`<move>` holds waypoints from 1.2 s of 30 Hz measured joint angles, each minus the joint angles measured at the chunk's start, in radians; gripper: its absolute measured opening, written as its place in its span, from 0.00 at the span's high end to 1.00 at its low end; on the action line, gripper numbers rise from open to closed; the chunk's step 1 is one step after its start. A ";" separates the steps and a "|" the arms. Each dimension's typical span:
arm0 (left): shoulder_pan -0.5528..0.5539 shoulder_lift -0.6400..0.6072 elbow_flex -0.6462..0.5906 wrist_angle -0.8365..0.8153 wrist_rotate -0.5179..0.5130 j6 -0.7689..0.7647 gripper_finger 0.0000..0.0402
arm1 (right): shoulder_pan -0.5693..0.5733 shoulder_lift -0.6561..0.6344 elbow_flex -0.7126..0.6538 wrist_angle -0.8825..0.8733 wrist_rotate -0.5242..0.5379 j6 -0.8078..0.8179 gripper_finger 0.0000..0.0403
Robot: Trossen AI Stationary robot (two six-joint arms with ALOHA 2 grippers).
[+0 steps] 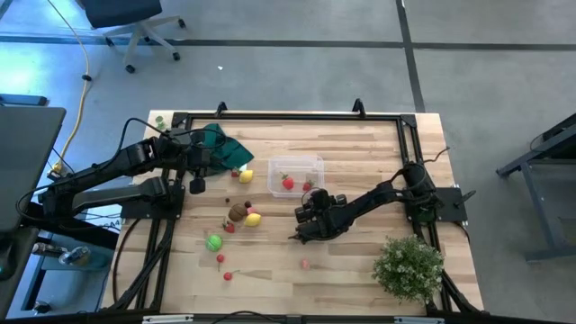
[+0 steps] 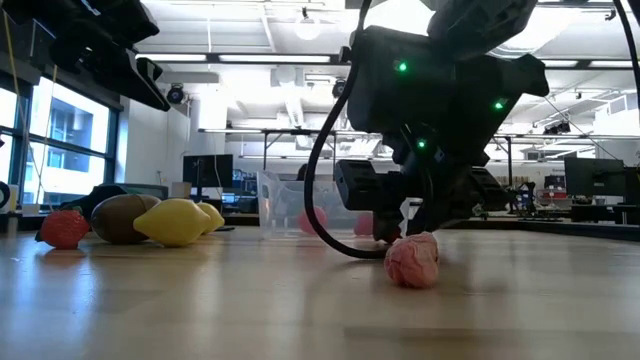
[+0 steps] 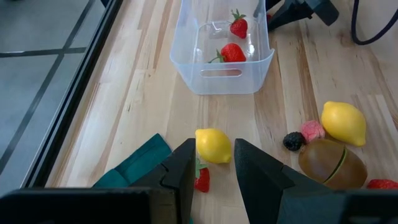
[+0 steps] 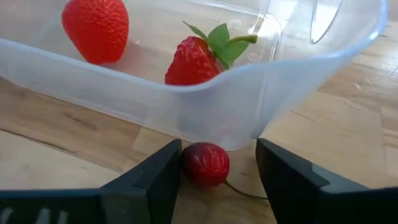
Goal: Pick and placing Produce into tupperware
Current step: Put the top red cherry into the transparent bin
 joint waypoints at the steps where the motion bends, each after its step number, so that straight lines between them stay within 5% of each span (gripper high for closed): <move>1: 0.000 0.000 0.000 0.000 0.000 0.000 0.75 | 0.000 0.000 0.000 0.000 -0.006 0.000 0.52; 17: 0.000 0.000 0.000 0.000 0.000 0.000 0.75 | 0.022 0.000 0.000 0.012 -0.002 0.027 0.66; 36: 0.000 0.000 0.000 0.000 0.000 0.000 0.75 | 0.033 0.000 0.000 -0.017 0.014 0.079 0.68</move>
